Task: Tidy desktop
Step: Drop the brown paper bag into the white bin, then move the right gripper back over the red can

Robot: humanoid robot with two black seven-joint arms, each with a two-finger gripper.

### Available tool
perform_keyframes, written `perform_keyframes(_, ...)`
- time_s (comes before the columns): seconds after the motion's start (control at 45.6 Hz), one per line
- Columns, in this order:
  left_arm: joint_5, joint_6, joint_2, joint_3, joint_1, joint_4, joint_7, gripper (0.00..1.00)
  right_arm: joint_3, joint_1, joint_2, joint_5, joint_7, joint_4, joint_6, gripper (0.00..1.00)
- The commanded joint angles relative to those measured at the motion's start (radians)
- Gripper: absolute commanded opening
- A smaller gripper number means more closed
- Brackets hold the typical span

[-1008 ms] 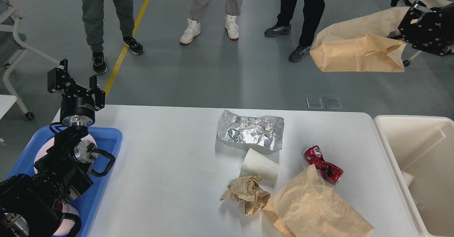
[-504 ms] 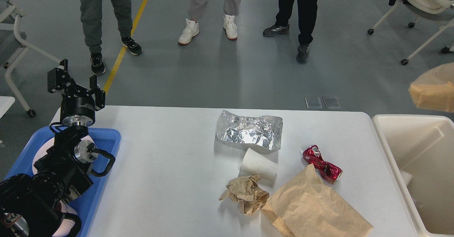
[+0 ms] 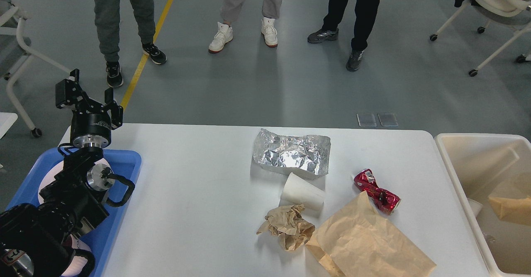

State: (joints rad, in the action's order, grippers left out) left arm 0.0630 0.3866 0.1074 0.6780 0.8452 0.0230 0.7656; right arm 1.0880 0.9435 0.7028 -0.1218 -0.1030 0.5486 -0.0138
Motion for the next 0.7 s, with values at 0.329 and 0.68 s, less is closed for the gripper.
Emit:
perform_keyframes(0.329, 0.000, 0.000, 0.000, 0.000, 0.000, 0.000, 0.000, 0.96, -0.013, 0.012, -0.086, -0.001, -0.003, -0.044, -0.009, 1.00)
perform_keyframes(0.68, 0.000, 0.000, 0.000, 0.000, 0.000, 0.000, 0.000, 0.96, 0.147, 0.540, -0.226, -0.001, -0.001, 0.198, -0.222, 1.00)
